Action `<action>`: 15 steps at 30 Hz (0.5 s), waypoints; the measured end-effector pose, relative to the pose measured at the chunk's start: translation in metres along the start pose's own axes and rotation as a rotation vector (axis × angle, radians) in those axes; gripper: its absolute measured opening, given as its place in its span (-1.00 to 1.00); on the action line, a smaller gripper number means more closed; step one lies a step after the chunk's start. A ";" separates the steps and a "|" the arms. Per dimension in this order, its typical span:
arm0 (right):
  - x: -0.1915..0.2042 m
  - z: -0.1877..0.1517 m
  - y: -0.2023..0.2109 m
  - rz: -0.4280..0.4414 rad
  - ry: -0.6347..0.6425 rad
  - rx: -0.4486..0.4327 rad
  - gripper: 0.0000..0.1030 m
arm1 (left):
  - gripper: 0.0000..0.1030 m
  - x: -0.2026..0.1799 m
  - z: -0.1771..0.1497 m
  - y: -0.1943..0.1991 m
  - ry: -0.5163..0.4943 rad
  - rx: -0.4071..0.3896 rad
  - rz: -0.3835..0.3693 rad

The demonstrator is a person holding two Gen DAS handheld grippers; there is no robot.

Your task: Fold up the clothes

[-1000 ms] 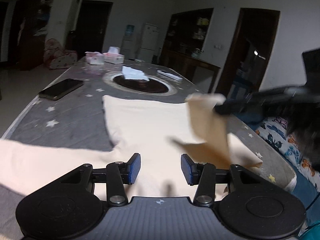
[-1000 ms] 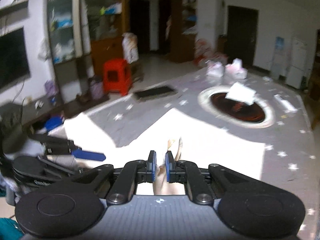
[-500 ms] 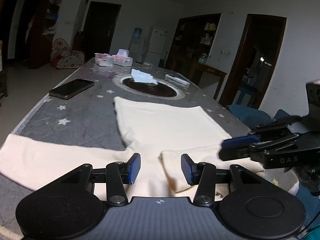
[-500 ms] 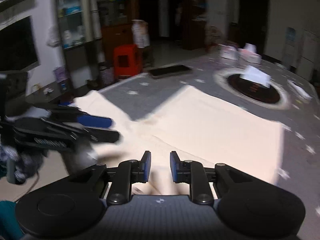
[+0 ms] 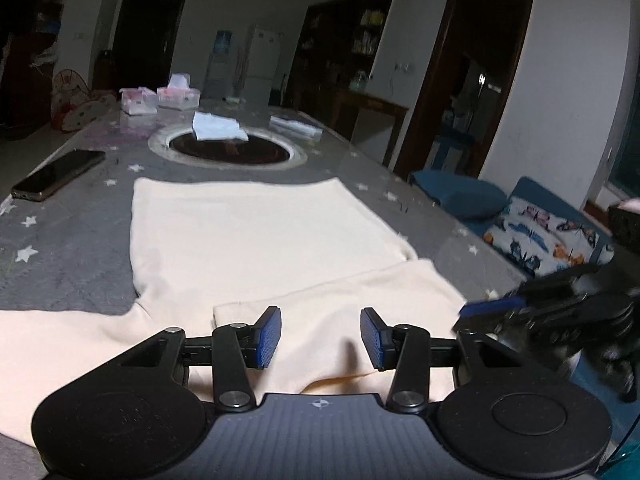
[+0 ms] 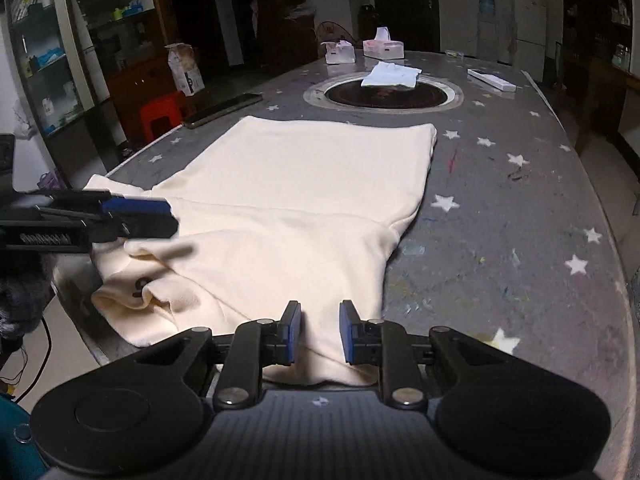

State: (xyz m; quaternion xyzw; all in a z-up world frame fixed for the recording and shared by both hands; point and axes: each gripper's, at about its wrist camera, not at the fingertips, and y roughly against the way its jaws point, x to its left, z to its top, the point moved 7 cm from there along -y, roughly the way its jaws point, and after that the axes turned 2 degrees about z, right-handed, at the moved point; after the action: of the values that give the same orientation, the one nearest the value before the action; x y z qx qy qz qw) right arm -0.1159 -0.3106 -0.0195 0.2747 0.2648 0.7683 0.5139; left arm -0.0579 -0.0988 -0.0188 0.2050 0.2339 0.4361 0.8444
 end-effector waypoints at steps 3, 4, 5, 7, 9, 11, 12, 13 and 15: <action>-0.005 0.018 0.002 -0.004 0.024 -0.040 -0.64 | -0.10 0.001 -0.001 -0.002 -0.001 0.012 0.007; -0.007 0.024 -0.001 -0.006 0.029 -0.051 -0.63 | -0.10 0.001 -0.001 -0.003 0.000 0.014 0.009; -0.008 0.029 -0.004 -0.007 0.033 -0.060 -0.63 | -0.10 0.001 0.000 -0.004 0.001 0.016 0.011; -0.011 0.035 -0.014 -0.005 0.039 -0.067 -0.63 | -0.10 0.001 0.001 -0.007 0.003 0.021 0.016; -0.015 0.037 -0.025 -0.011 0.038 -0.056 -0.64 | -0.10 0.005 0.000 -0.009 0.008 0.028 0.030; -0.021 0.035 -0.034 -0.028 0.031 -0.039 -0.64 | -0.12 0.011 -0.002 -0.012 0.017 0.039 0.054; -0.024 0.033 -0.035 -0.037 0.026 -0.035 -0.64 | -0.16 0.014 -0.002 -0.012 0.024 0.039 0.054; -0.026 0.033 -0.035 -0.042 0.024 -0.033 -0.64 | -0.16 0.015 -0.002 -0.010 0.030 0.038 0.052; -0.027 0.035 -0.030 -0.049 0.026 -0.041 -0.63 | -0.16 0.016 0.001 -0.008 0.025 0.030 0.054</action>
State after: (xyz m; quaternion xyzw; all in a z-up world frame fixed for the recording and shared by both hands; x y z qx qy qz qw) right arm -0.0635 -0.3217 -0.0198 0.2476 0.2622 0.7644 0.5345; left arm -0.0446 -0.0899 -0.0257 0.2183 0.2452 0.4575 0.8263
